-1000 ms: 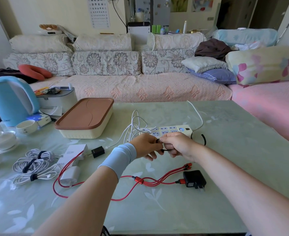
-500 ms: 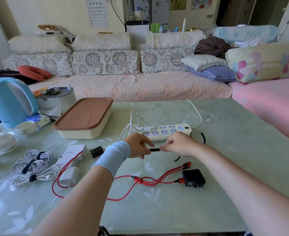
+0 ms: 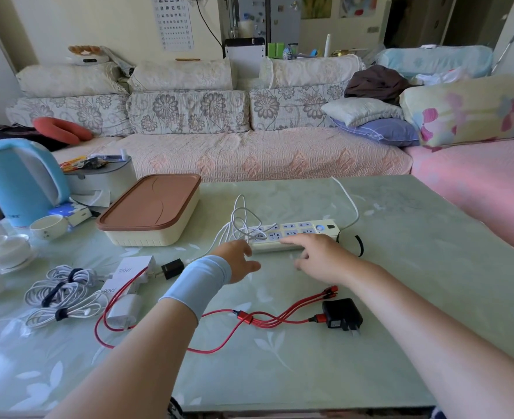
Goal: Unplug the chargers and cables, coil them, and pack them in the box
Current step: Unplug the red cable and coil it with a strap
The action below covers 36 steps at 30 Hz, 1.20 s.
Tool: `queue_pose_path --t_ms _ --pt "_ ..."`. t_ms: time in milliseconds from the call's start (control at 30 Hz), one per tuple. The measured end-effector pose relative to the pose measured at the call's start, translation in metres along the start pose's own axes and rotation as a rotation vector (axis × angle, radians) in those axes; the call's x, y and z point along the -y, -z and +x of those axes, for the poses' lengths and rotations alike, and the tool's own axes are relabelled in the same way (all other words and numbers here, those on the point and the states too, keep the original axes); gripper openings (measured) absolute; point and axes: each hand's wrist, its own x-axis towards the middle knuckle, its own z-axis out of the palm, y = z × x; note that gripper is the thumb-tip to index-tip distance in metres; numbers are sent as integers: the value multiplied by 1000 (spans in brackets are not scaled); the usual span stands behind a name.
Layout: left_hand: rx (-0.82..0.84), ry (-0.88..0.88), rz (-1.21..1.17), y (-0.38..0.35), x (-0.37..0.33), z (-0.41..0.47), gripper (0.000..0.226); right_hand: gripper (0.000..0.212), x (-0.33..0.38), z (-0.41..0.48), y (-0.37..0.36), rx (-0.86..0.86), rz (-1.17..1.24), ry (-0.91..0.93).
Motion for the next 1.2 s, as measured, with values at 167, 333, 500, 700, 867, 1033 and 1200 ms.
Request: queue_pose_path --t_ms 167,333,500,700,867,1033,1200 --pt "203 -203 -45 0 -11 -29 27 31 4 -25 7 176 -105 -78" --pt "385 -270 209 -15 -20 -47 54 58 9 -46 -6 389 -419 -101" --pt "335 -259 414 -24 -24 -47 26 37 11 -53 -12 290 -445 -113" --pt "381 -217 166 -17 -18 -47 29 28 10 -52 -17 291 -434 -75" --pt "342 -127 -342 -8 -7 -48 13 14 12 -51 -16 341 -271 -104" --pt "211 -174 -768 15 2 -60 14 14 17 -57 -12 390 547 -97" --pt "55 -226 -558 31 8 -67 14 19 25 -58 1 407 933 -93"
